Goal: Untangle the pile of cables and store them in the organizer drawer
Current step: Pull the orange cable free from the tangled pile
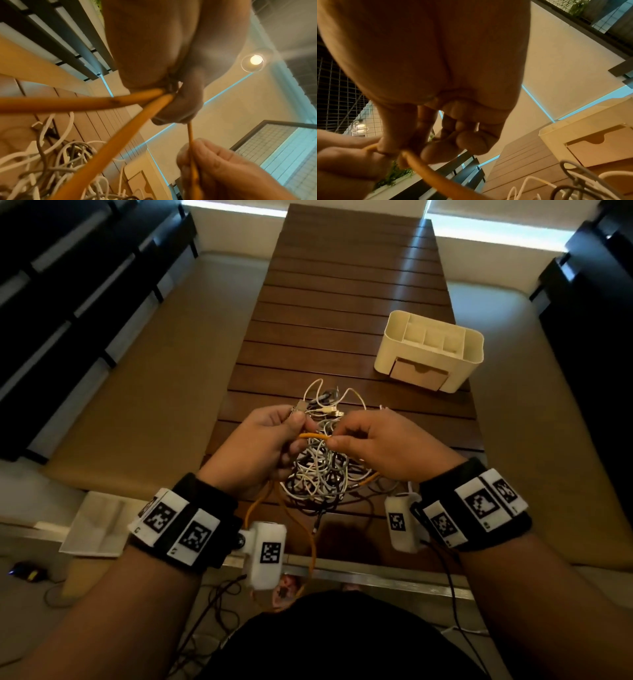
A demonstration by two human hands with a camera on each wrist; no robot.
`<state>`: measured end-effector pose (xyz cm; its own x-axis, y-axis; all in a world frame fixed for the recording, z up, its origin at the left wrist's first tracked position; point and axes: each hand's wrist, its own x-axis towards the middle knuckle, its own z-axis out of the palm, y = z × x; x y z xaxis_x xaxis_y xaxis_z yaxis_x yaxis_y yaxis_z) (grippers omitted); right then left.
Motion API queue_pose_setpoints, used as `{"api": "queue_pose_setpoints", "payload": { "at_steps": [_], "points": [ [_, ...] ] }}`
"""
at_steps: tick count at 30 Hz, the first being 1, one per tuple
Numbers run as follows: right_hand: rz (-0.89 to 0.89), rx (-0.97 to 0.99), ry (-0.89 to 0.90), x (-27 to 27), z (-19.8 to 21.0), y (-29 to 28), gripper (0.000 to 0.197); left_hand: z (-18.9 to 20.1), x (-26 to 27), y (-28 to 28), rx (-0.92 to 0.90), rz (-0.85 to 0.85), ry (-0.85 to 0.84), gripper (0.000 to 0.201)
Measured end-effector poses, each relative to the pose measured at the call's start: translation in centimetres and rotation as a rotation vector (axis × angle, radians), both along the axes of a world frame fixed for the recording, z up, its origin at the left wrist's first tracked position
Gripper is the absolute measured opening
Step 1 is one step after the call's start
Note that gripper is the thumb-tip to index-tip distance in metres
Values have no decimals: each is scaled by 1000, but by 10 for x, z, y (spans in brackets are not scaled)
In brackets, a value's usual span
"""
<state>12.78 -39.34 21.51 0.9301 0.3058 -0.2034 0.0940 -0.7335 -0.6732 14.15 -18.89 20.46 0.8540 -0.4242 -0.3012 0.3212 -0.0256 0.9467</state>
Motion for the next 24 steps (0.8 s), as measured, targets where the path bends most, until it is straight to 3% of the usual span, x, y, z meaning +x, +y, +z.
{"api": "queue_pose_setpoints", "payload": {
  "at_steps": [3,7,9,15,19,24],
  "points": [
    [-63,122,27,-2,6,1,19,-7,5,6,54,110,-35,26],
    [-98,548,158,-5,24,-1,22,-7,10,14,111,168,-72,28],
    [-79,583,183,-5,29,-2,22,-4,10,15,113,153,-86,27],
    [-39,447,268,-9,17,4,20,-9,9,17,152,150,-137,27],
    [35,252,472,-14,-8,4,16,-14,8,20,175,161,-152,27],
    [298,-100,688,-24,-51,3,8,-12,11,28,127,228,-221,27]
  ]
}}
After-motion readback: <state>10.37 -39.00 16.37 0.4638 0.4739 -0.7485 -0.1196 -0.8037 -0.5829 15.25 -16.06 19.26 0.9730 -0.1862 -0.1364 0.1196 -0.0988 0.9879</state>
